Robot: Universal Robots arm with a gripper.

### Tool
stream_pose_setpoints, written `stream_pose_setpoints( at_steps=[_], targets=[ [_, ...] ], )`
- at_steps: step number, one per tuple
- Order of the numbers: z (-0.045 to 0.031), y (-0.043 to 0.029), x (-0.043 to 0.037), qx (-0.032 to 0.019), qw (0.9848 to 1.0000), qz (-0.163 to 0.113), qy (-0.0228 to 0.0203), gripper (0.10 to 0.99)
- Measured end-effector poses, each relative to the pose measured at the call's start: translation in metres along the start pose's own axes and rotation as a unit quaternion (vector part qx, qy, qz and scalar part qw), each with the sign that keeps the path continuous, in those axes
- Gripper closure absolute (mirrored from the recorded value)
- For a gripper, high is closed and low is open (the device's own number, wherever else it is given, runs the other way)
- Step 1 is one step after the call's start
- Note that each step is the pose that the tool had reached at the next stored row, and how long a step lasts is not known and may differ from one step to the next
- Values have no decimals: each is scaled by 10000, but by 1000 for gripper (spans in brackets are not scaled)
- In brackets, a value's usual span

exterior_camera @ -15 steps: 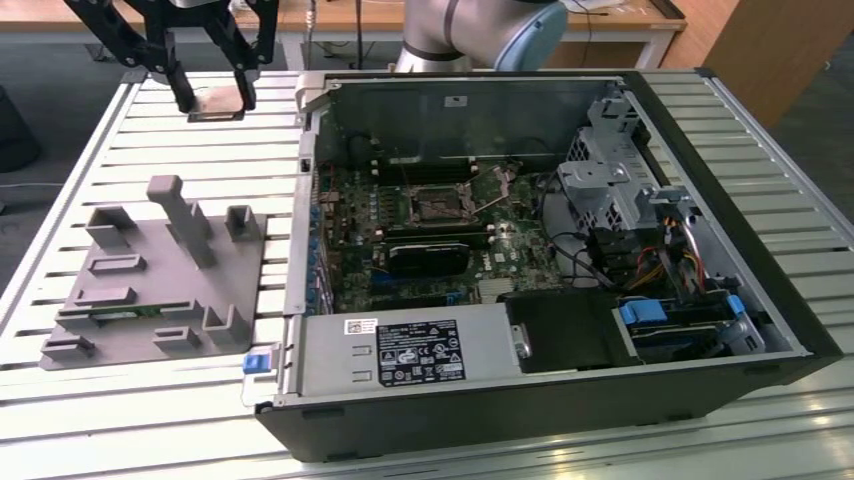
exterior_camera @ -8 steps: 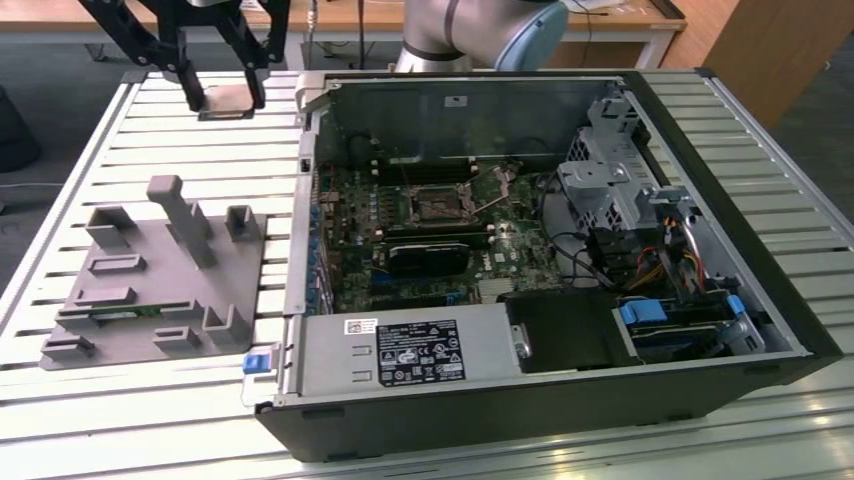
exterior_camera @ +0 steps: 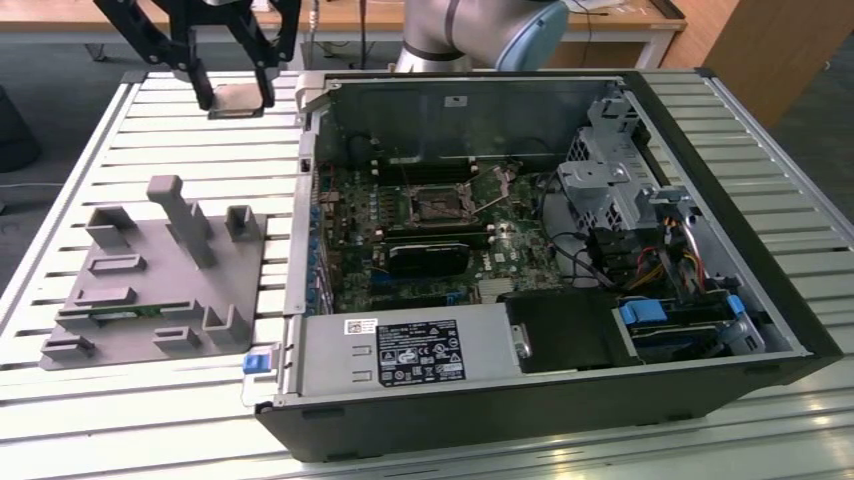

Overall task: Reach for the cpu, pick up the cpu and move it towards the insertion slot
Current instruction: 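Reach for the cpu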

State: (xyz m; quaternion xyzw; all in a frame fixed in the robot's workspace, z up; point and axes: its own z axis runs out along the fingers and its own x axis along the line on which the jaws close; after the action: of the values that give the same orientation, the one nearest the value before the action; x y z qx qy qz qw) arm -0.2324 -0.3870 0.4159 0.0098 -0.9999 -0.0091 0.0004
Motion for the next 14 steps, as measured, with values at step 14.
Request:
stream_pose_setpoints(
  at_steps=[14],
  targets=[
    [0,26,-143,0,10000,0,0,545]
  ],
)
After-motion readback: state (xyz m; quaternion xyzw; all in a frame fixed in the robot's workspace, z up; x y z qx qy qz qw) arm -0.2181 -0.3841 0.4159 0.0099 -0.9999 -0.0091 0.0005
